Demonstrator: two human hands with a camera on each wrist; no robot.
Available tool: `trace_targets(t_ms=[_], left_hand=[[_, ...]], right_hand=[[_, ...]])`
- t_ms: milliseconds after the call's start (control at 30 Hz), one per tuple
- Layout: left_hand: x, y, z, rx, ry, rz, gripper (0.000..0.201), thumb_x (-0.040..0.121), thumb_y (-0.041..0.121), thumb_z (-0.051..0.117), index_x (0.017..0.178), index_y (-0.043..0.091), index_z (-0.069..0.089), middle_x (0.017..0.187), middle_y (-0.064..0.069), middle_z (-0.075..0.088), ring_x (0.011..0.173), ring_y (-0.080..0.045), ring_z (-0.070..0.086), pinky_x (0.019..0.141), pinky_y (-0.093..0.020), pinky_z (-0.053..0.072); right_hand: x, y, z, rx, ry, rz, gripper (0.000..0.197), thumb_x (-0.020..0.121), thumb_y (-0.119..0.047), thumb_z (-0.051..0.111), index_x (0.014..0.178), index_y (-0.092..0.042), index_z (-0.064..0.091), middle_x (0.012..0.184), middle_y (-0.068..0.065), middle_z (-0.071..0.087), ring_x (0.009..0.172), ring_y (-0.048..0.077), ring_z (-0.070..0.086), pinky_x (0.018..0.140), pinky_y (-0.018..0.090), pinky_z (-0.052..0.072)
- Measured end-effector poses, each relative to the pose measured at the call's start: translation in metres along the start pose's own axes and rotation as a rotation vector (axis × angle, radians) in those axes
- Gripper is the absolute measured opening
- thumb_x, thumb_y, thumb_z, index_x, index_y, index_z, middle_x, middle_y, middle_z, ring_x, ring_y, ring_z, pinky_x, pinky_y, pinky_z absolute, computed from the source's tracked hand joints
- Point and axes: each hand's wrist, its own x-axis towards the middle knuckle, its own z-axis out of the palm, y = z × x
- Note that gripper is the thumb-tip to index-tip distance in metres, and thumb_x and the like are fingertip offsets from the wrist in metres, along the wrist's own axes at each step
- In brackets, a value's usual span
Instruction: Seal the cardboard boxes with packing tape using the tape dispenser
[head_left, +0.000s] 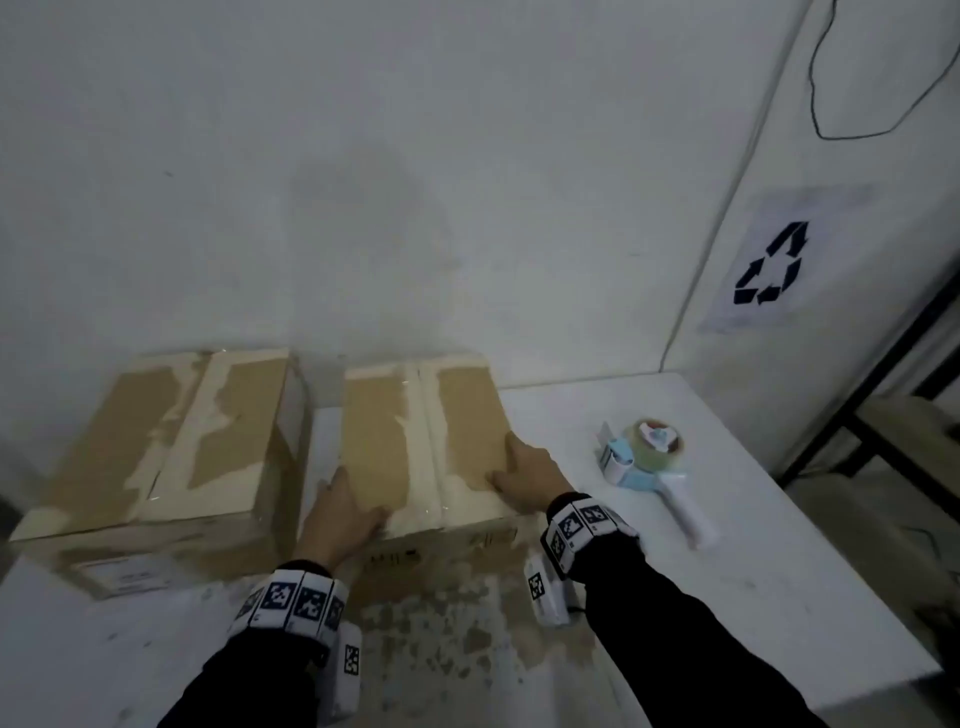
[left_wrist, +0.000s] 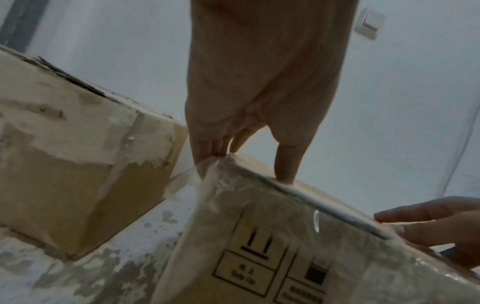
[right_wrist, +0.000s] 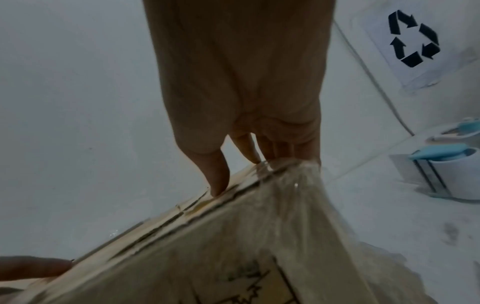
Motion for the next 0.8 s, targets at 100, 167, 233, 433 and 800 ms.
trace_targets(t_ms=[100,167,233,433,800], left_hand=[[-0.013,-0.001,0.006,-0.022,0.009,0.000,0.080,0.084,0.027,0.066,0.144,0.003,0.018,0.143,-0.019,0.037,0.126,-0.034,0.042,0.097,-0.039,0.041],[-0.021,-0.002,0.011,-0.026,-0.003,-0.020,0.084,0.083,0.026,0.068,0.145,0.003,0.015,0.141,-0.020,0.038,0.125,-0.035,0.043,0.095,-0.041,0.042],[-0.026,-0.001,0.016,-0.030,-0.011,-0.035,0.087,0.083,0.026,0.068,0.146,0.004,0.012,0.141,-0.020,0.039,0.124,-0.035,0.044,0.094,-0.040,0.043],[-0.030,0.026,0.018,0.015,0.024,-0.027,0.081,0.081,0.026,0.067,0.143,0.003,0.020,0.148,-0.022,0.022,0.130,-0.036,0.032,0.100,-0.042,0.037],[-0.022,0.190,0.086,-0.099,0.013,0.382,0.050,0.089,0.032,0.059,0.134,0.022,0.041,0.143,-0.004,0.031,0.127,-0.020,0.038,0.098,-0.026,0.031]], right_hand=[[-0.016,0.010,0.003,-0.013,0.011,0.006,0.053,0.093,-0.034,0.056,0.134,-0.009,0.036,0.133,0.018,0.052,0.116,0.035,0.053,0.091,0.035,0.044],[-0.025,0.019,0.006,-0.004,0.018,0.023,0.055,0.092,-0.035,0.056,0.137,-0.010,0.034,0.132,0.018,0.053,0.116,0.035,0.053,0.092,0.035,0.044],[-0.034,0.026,0.008,0.022,0.021,0.022,0.061,0.093,-0.035,0.056,0.143,-0.012,0.030,0.135,0.017,0.052,0.118,0.034,0.053,0.095,0.036,0.044],[-0.037,0.052,-0.002,0.271,0.125,0.055,0.065,0.095,-0.051,0.045,0.148,-0.015,0.033,0.139,0.014,0.052,0.126,0.030,0.050,0.103,0.036,0.040],[0.026,0.209,-0.063,-0.110,0.165,0.511,0.049,0.094,-0.026,0.048,0.138,-0.009,0.036,0.139,0.016,0.044,0.131,0.034,0.040,0.104,0.040,0.037]])
